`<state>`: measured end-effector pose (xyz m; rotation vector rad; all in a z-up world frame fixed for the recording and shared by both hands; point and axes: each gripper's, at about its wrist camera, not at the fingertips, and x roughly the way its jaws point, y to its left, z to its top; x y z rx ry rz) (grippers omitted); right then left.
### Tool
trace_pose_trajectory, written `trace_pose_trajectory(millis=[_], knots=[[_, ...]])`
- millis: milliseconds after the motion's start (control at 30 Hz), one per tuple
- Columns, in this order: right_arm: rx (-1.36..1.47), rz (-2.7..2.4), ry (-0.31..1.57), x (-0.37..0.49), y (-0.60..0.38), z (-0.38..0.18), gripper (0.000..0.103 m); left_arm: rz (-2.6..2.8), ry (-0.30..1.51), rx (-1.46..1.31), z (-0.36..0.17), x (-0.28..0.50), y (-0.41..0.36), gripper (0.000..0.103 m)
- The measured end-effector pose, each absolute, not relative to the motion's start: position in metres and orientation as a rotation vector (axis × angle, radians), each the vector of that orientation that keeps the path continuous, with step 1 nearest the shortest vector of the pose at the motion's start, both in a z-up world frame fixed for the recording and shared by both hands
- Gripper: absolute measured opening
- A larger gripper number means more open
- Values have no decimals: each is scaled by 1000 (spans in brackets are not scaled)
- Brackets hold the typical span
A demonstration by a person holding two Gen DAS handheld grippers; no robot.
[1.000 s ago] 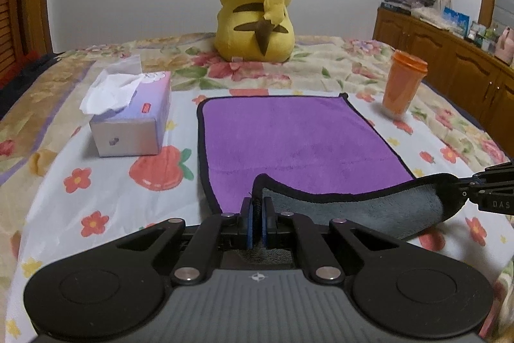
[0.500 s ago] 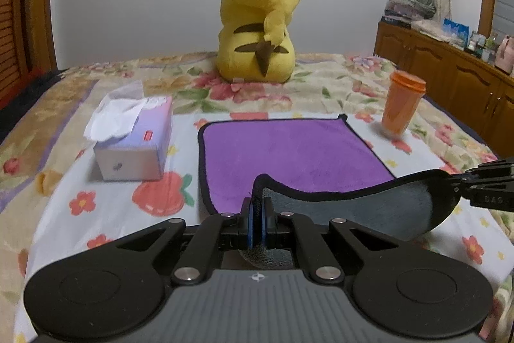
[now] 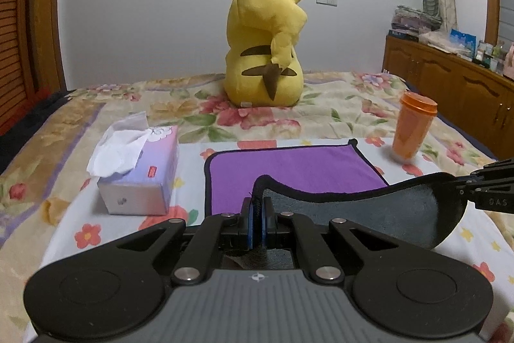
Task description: Fold towel
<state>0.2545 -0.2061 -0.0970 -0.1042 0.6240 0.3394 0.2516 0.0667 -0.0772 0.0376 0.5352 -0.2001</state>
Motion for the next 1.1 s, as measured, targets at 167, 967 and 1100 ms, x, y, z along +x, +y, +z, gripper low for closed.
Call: trace_pose_trajectory(millis=[167, 967, 1100], knots=[[-132, 345, 618, 261, -203, -92, 5, -197, 530, 42, -78, 259, 66, 8], [-186, 336, 573, 300, -199, -84, 5, -199, 485, 75, -69, 296, 61, 8], [-191, 335, 566, 306, -198, -84, 5, -196, 483, 73, -70, 303, 63, 8]])
